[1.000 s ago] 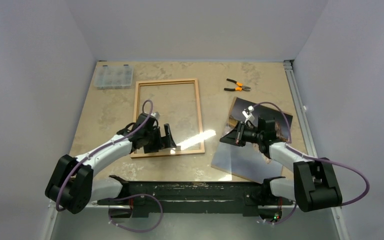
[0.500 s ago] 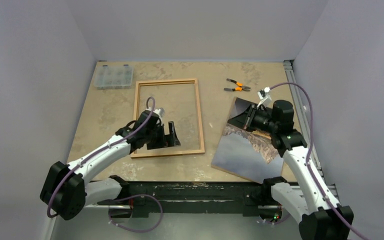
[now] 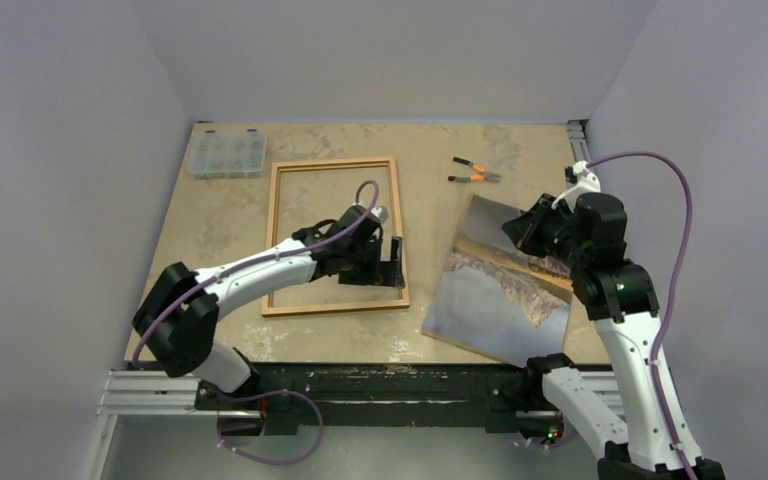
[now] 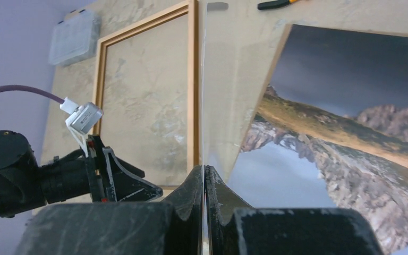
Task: Put the photo into the frame
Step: Adjust the photo frame at the center of the board.
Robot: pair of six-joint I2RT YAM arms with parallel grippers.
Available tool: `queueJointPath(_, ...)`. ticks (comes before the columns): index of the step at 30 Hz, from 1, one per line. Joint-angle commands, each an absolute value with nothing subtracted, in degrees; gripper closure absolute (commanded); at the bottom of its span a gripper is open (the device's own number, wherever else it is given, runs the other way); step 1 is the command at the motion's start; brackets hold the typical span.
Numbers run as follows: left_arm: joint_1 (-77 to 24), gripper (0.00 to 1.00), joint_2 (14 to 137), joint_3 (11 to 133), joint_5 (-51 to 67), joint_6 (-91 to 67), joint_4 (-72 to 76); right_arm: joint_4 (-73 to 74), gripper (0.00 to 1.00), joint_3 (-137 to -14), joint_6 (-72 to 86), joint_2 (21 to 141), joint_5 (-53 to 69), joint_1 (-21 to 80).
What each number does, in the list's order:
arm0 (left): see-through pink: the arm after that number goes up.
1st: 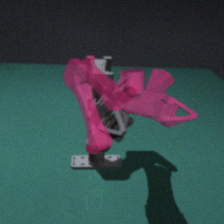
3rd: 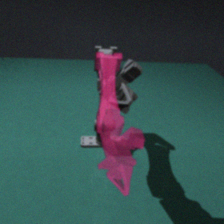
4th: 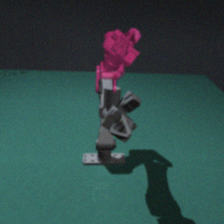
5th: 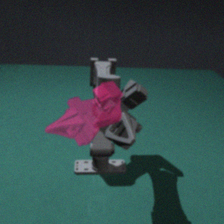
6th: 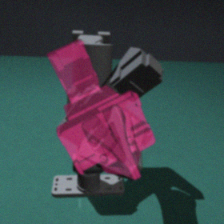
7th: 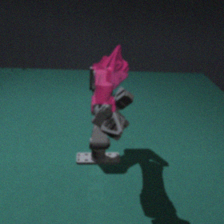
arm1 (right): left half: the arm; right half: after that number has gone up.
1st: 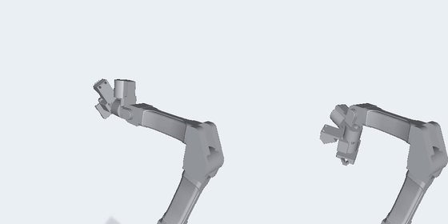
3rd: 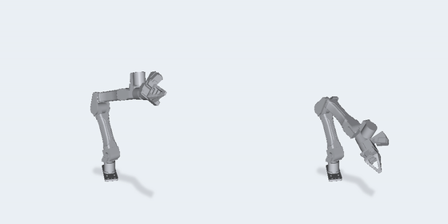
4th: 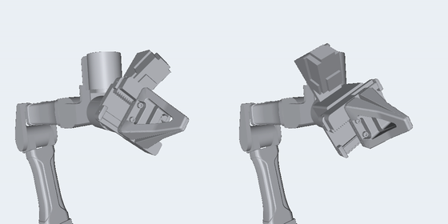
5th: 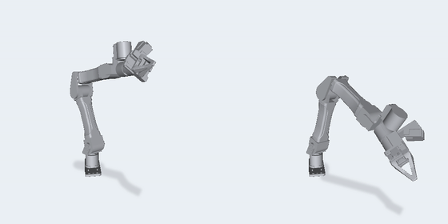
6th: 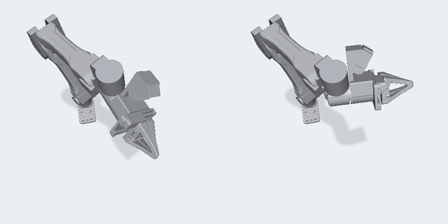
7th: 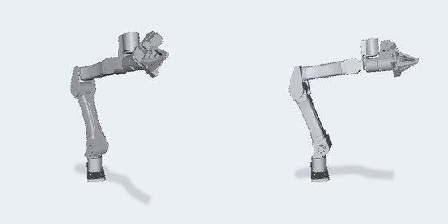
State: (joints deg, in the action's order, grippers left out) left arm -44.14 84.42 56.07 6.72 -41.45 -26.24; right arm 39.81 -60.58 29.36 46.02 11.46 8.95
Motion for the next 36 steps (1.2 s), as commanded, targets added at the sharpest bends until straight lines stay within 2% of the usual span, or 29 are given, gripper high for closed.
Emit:
queueJointPath(1,-48.06,0.04,90.45,63.15,5.15,-43.14,-24.89,44.99,1.00,-65.00,26.61,44.32,3.31,8.88)
queueJointPath(7,-51.47,0.09,99.43,70.28,0.40,-44.71,-28.87,47.04,1.00,-66.57,26.46,43.50,2.59,8.87)
queueJointPath(16,-53.65,0.22,106.41,73.86,-2.00,-45.52,-30.45,49.13,1.00,-69.24,26.32,42.72,1.90,8.88)
queueJointPath(19,-54.19,0.33,107.56,74.08,-1.10,-45.34,-29.82,50.03,1.00,-70.38,26.33,42.78,1.25,8.88)
queueJointPath(24,-55.78,0.60,108.11,74.18,0.44,-46.59,-28.20,50.66,1.00,-71.85,26.46,43.09,1.40,8.83)
queueJointPath(29,-57.61,0.80,109.41,75.60,1.34,-48.70,-30.20,51.02,1.00,-72.87,26.46,43.28,1.30,8.87)
queueJointPath(32,-58.84,0.89,110.07,75.69,2.43,-49.99,-29.90,51.39,1.00,-73.34,26.29,43.48,0.73,8.84)
queueJointPath(36,-60.62,0.93,110.62,76.19,2.87,-51.11,-30.00,51.79,1.00,-73.64,25.98,43.37,0.13,8.88)
